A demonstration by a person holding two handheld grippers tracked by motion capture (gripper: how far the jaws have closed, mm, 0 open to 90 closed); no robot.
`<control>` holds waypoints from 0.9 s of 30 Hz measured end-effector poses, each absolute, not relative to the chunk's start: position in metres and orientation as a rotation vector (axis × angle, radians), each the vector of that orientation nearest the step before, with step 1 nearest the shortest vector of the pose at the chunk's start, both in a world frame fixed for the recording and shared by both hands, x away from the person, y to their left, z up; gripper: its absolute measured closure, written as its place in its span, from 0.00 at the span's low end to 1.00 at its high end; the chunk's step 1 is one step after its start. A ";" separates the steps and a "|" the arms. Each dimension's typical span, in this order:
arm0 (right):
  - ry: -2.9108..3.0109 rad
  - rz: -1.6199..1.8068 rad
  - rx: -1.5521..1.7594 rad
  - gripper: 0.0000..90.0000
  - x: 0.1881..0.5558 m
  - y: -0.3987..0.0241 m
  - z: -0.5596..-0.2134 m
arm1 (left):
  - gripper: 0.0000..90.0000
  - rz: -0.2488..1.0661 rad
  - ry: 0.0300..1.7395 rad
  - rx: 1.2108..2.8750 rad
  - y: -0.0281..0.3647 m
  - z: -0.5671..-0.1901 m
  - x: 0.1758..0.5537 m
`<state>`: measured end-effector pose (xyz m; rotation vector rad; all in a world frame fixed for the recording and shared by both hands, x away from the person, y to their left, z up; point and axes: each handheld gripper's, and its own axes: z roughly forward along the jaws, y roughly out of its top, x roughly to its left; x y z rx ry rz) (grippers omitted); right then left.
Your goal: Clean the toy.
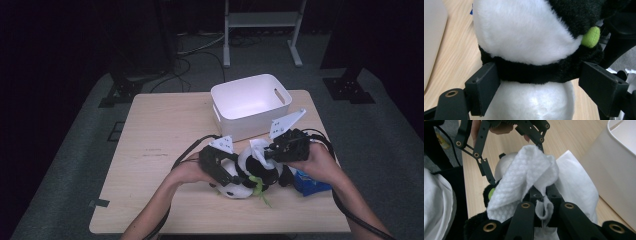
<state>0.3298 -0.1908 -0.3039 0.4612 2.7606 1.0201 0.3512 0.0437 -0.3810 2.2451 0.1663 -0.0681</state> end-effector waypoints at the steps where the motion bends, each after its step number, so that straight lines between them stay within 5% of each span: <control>1: 2.761 1.019 0.468 0.95 0.330 -0.192 -0.304 | 0.16 -0.062 0.158 2.250 0.044 -0.383 0.352; 21: 2.771 0.990 0.478 0.95 0.330 -0.197 -0.307 | 0.03 -0.001 0.144 2.296 0.039 -0.403 0.355; 27: 2.750 0.998 0.497 0.95 0.331 -0.201 -0.308 | 0.33 0.012 0.160 2.292 0.042 -0.404 0.356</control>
